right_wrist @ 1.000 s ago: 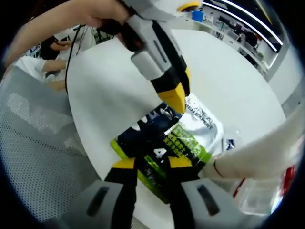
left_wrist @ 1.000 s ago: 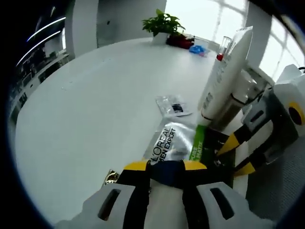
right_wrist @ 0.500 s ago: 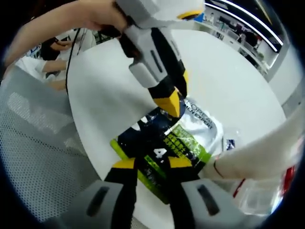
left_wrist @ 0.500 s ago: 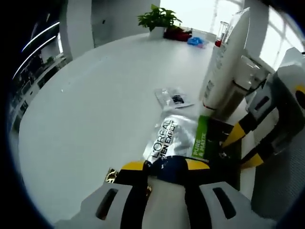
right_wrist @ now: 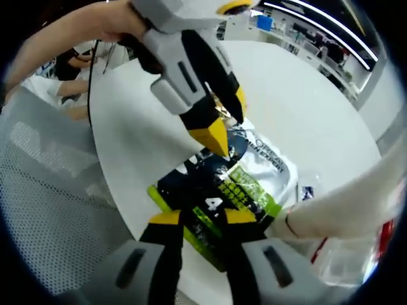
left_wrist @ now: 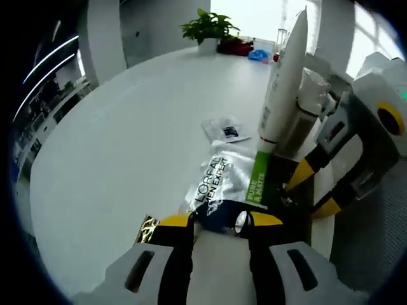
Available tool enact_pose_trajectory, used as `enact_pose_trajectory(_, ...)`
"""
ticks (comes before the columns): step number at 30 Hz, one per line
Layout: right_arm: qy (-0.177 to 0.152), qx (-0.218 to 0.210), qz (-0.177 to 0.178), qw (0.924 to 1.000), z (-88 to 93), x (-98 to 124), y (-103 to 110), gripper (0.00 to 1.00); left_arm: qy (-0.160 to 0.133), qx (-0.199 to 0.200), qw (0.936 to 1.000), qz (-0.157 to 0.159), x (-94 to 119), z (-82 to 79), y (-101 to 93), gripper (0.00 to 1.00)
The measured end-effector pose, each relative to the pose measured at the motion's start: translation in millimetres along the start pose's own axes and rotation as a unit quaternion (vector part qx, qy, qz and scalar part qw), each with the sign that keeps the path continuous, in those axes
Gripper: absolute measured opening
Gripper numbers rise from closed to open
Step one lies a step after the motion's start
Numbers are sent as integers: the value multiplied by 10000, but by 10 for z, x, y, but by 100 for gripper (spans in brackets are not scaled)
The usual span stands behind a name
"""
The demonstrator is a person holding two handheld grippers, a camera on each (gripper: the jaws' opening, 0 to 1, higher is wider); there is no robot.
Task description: Arrange the skincare products in the storage area until every visible bottle or jar stands upright without overlapping.
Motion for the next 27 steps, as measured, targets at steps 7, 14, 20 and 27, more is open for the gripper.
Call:
enact_pose_trajectory(7,10,5,7,10000,-6,-2,0,25,-185,74,9997,-123,171,1,-88,33)
enact_pose_trajectory(14,-97,-252,-102,9996,2,18,-17,26,-263,134,9993,-227,281,41,-171,34)
enact_pose_trajectory(20,-359,-177,67,9992,-75,177,-67,25,-356,155,9987,-319,414,49,-234,35)
enact_pose_trajectory(27,-620,-173,224,9977,-112,378,-65,27,-472,196,9977,-449,566,49,-274,36)
Point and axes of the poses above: the point that each gripper's makers call its tool centre point, and the gripper's own axes: x roughly backward along the fingers, y roughly to its left, z roughly out of its underside, the point moved 6 cm from there along x, roughly backward along the fingers, and after that the axes turned 9 degrees about x, right-handed, at the moved point
